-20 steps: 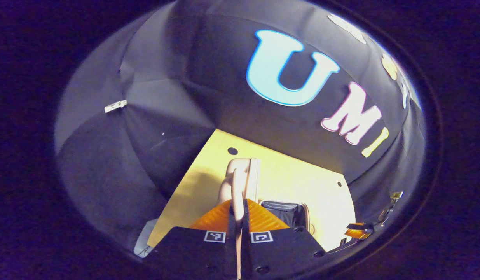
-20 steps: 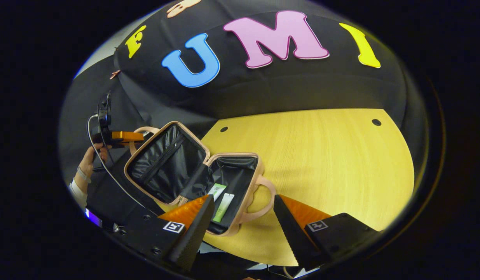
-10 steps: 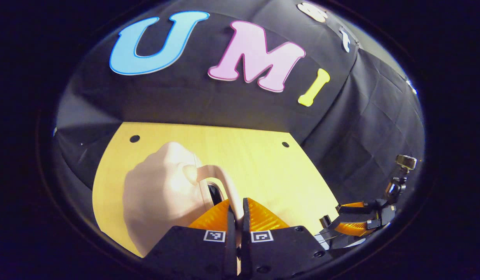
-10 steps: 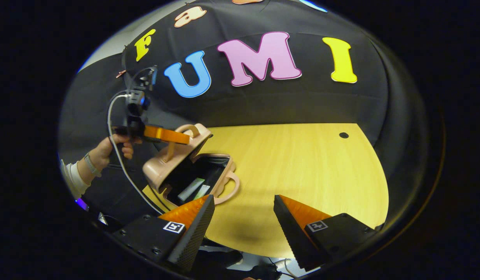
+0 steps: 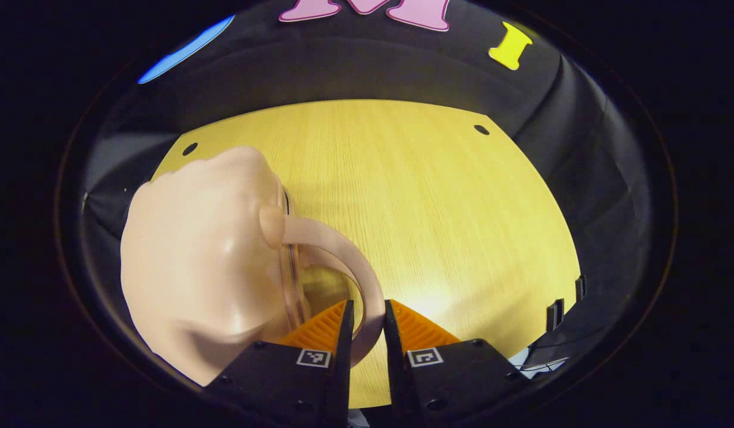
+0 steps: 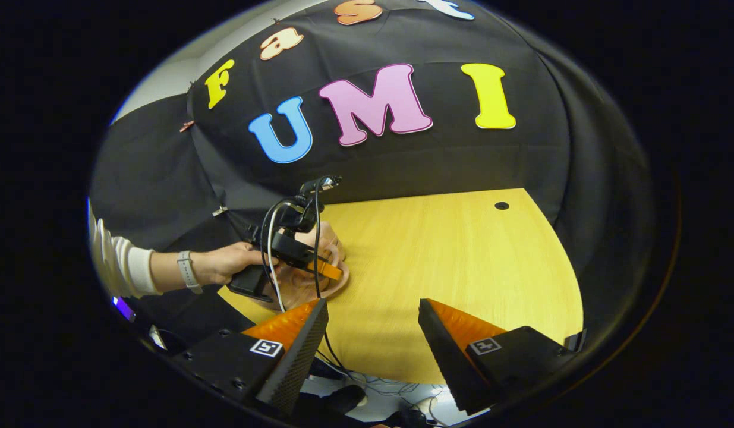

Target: First open the suitcase, pack the skin care products into it, and then close the suitcase.

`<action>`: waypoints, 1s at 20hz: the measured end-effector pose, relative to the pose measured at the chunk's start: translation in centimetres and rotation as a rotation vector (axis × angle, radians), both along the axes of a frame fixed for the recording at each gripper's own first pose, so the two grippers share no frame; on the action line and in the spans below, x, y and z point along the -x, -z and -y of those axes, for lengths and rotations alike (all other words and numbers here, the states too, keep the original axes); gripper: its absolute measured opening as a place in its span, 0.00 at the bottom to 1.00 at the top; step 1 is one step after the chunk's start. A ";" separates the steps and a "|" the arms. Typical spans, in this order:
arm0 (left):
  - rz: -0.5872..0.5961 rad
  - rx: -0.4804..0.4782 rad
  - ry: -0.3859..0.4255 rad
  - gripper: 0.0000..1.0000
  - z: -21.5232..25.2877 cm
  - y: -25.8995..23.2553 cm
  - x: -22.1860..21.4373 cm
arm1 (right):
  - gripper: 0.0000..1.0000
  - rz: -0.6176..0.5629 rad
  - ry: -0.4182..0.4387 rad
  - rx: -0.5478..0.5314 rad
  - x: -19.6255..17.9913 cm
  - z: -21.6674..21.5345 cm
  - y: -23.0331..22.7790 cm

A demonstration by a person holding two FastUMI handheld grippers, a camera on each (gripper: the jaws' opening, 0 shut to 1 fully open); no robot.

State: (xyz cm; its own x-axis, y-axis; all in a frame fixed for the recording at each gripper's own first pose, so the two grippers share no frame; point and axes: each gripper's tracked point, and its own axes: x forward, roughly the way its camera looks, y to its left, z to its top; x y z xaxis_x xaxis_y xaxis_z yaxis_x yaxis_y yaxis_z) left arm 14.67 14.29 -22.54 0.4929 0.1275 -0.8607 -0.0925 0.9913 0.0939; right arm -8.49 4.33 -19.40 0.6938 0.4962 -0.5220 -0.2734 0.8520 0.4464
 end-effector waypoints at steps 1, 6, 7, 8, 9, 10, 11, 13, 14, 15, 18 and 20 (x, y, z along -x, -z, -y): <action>0.024 -0.030 -0.026 0.38 0.2 -0.9 0.6 | 0.97 0.003 -0.011 -0.002 0.2 0.6 0.2; 0.372 -0.041 -0.032 0.87 5.9 -11.9 4.3 | 0.97 0.140 -0.061 0.071 -0.7 4.6 -0.7; 0.455 -0.060 -0.021 0.89 7.0 -15.3 5.3 | 0.97 0.183 -0.051 0.075 -1.7 5.1 -2.1; 0.524 -0.071 -0.018 0.90 7.8 -17.9 6.3 | 0.97 0.224 -0.030 0.074 -2.6 5.4 -3.7; 0.608 -0.073 -0.014 0.90 8.8 -21.2 7.1 | 0.97 0.271 -0.007 0.065 -3.6 5.7 -5.7; 0.700 -0.070 -0.014 0.91 9.9 -24.4 7.9 | 0.97 0.318 0.025 0.059 -4.5 5.8 -7.8; 0.776 -0.068 -0.007 0.91 10.8 -27.1 8.9 | 0.96 0.357 0.061 0.055 -5.4 6.0 -9.7; 0.867 -0.113 0.005 0.90 10.6 -30.3 11.0 | 0.97 0.414 0.098 0.014 -6.2 5.2 -12.8; 0.903 -0.142 0.028 0.91 10.4 -31.3 11.4 | 0.96 0.451 0.108 0.000 -6.7 4.7 -14.2; 0.922 -0.175 0.044 0.91 10.6 -31.6 11.6 | 0.97 0.483 0.104 0.010 -7.0 4.3 -15.1; 0.912 -0.190 0.054 0.91 11.5 -31.2 11.2 | 0.97 0.586 0.078 0.074 -7.3 3.8 -17.6; 0.932 -0.166 0.061 0.91 11.1 -31.6 11.1 | 0.96 0.632 0.094 0.095 -7.4 3.6 -18.6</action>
